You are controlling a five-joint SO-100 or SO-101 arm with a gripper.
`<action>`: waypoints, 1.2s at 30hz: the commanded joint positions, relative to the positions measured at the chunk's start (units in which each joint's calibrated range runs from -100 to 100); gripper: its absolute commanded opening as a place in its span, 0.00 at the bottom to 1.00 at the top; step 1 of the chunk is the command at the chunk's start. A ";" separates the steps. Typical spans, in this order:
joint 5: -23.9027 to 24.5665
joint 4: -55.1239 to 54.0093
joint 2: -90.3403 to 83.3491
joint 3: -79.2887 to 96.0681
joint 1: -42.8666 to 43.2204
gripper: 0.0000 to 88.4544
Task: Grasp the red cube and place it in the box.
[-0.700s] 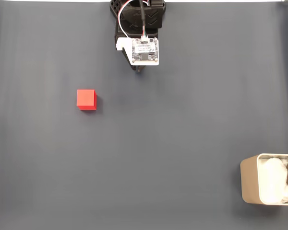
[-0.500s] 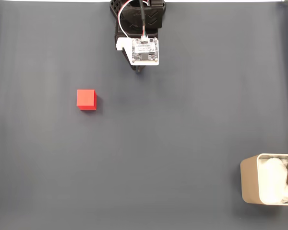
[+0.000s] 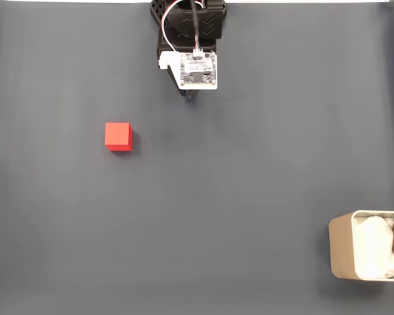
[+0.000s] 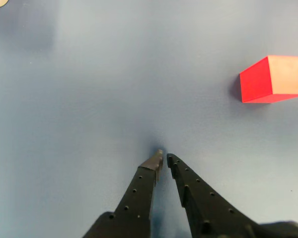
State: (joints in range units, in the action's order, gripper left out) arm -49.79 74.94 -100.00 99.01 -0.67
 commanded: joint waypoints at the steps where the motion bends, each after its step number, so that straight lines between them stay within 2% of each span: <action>1: 0.49 0.96 0.09 0.81 0.24 0.00; 36: 0.93 0.88 0.09 0.81 0.31 0.00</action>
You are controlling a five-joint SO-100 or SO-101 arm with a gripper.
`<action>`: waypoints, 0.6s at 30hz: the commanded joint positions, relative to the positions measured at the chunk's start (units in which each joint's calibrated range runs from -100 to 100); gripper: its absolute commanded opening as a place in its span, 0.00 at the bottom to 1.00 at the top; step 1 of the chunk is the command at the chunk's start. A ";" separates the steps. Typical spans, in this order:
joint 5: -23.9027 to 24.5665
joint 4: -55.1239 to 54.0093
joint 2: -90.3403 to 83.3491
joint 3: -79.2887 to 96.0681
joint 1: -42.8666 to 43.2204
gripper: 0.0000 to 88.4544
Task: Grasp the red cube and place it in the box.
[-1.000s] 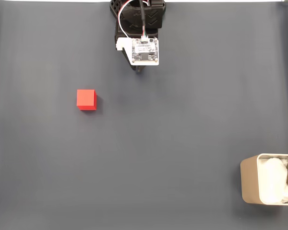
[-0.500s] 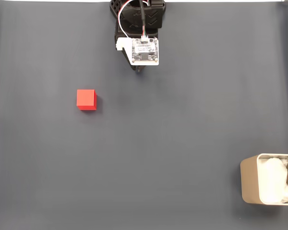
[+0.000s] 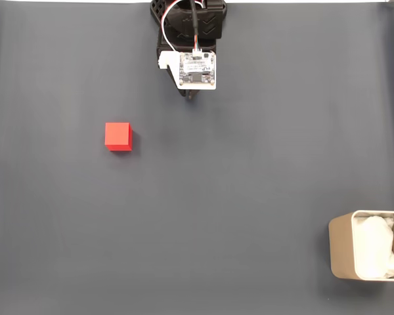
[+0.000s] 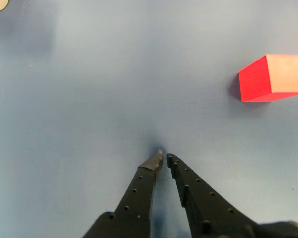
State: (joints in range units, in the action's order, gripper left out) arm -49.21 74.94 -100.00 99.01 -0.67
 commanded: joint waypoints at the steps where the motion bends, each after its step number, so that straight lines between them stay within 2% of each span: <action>1: 0.29 0.88 0.09 0.81 0.31 0.00; 7: 0.59 -0.68 0.09 0.81 0.24 0.00; 18: -1.07 -16.25 0.09 0.81 0.24 0.00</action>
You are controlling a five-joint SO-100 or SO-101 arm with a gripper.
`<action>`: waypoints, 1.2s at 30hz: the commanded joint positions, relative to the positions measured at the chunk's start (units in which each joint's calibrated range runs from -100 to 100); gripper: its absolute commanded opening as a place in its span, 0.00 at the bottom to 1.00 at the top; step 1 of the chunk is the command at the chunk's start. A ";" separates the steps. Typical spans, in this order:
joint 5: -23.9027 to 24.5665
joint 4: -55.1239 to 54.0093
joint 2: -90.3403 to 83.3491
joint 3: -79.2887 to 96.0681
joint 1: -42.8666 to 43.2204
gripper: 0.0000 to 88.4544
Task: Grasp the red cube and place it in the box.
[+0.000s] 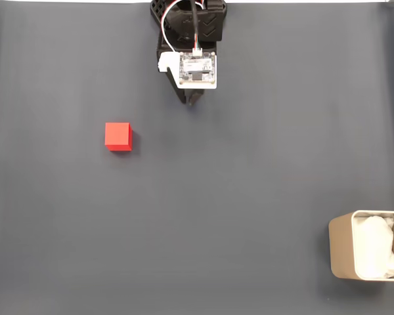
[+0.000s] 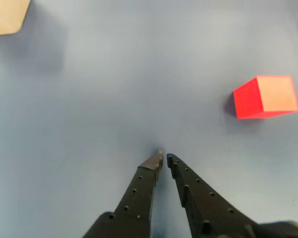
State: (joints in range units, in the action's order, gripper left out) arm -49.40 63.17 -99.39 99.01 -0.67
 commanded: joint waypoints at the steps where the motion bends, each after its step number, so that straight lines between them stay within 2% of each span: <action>1: -0.98 -6.04 -0.52 0.81 0.31 0.00; 8: -0.98 -16.61 -0.09 0.36 0.53 0.00; 18: -0.49 -19.48 11.52 -13.51 1.02 0.00; 27: -0.63 -17.59 23.57 -30.30 0.45 0.00; 36: -0.44 -7.76 34.14 -45.54 -4.80 0.00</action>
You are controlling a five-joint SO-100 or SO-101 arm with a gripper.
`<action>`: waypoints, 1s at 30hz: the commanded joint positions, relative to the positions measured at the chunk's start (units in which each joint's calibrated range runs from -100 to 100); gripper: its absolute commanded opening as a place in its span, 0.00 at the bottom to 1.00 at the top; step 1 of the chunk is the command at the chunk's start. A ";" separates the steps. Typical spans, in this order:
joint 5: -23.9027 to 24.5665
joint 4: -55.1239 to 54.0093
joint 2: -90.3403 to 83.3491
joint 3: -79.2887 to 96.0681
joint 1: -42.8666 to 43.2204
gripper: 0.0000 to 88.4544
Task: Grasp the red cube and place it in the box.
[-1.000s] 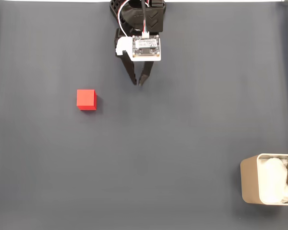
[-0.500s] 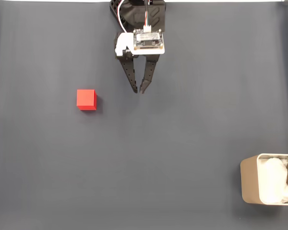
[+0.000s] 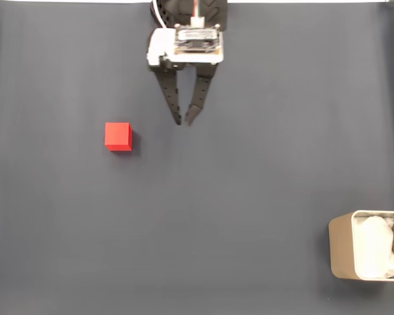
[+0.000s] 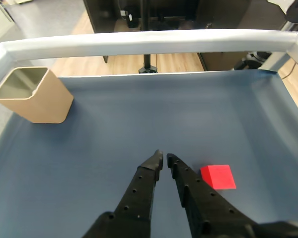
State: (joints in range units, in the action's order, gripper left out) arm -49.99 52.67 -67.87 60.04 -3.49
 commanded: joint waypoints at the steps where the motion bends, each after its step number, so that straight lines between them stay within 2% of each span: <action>1: 0.20 3.73 3.57 -7.94 -2.69 0.00; 18: 0.05 7.83 11.80 -15.97 -18.96 0.00; 30: -0.29 10.86 15.70 -17.43 -24.35 0.01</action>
State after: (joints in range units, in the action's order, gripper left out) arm -49.94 63.33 -52.50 45.75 -26.93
